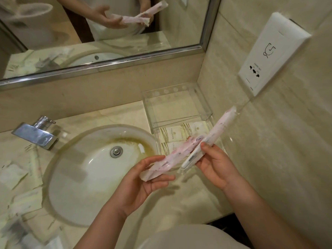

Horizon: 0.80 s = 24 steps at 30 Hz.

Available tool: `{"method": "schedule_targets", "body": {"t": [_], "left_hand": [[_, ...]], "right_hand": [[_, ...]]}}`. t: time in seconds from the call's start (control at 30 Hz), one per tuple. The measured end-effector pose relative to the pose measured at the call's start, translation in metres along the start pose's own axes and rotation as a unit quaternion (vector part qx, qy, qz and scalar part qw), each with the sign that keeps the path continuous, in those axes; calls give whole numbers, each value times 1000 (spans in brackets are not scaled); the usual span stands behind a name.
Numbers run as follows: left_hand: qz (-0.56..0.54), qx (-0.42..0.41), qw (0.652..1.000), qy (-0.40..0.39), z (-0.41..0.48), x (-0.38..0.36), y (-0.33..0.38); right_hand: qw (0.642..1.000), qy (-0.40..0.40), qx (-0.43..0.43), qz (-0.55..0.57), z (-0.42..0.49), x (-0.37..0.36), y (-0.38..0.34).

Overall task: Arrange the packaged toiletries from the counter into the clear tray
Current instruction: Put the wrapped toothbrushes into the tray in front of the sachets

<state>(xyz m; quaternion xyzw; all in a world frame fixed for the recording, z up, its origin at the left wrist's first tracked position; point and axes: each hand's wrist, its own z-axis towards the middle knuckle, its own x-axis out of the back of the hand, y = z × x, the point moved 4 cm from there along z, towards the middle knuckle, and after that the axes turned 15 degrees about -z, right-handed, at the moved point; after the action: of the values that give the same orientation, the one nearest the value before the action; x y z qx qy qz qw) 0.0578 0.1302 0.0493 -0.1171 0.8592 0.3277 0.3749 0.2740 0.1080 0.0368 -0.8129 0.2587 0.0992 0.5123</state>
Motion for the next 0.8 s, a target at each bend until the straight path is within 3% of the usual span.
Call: {"method": "schedule_targets", "body": {"t": [0.03,0.13,0.27,0.37,0.43,0.5,0.6,0.67,0.8], "left_hand": [[-4,28,999,30,1,2,-1],[135,95,985,50,5,2,-3],[300,78,950,40,15,2,5],[473,2,880,47,40,-1,23],[592,-55,801,63,69,-4,37],[671,-63,736,63,101,-10,43],[743,-36,668,26,139,-16,34],[775,-22,632,1,152,-17,21],[799,-19,601,-15,160,-15,2]], "right_hand": [[1000,2,0,0,0,2,0],[1000,11,-4,-4,-1,8,1],[999,46,-19,-8,-1,21,8],[987,145,-56,-47,0,43,19],[968,223,-92,-63,-2,61,31],[955,259,-116,-86,-6,71,41],[950,264,-121,-112,-13,74,45],[947,275,-115,-117,-15,76,41],[948,269,-115,-125,-14,79,39]]}}
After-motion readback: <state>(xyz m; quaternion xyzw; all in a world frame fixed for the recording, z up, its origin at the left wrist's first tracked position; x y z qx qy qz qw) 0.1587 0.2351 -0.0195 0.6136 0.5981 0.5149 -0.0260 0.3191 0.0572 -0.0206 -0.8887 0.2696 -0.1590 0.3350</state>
